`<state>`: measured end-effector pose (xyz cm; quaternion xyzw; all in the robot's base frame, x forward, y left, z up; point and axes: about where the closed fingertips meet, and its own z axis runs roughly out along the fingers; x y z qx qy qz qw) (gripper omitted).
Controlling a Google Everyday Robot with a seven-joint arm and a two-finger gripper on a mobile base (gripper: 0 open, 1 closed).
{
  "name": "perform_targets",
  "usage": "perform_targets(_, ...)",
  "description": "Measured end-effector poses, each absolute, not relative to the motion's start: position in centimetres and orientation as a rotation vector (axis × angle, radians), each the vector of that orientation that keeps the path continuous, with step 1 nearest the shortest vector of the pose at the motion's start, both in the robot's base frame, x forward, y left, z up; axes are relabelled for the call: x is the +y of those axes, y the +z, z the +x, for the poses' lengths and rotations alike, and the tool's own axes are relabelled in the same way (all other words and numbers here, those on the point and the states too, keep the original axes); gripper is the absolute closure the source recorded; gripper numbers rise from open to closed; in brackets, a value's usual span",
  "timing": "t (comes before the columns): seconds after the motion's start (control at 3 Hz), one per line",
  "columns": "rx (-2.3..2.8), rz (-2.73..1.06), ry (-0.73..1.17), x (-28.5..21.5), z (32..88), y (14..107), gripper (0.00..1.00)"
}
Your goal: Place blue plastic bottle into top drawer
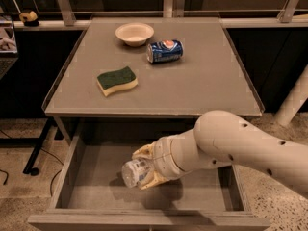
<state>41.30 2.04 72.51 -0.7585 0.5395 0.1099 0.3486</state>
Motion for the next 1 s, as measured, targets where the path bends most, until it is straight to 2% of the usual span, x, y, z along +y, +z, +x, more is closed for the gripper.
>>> perform_targets(1.0,1.459,-1.978,0.33,0.4,39.8,70.1,1.0)
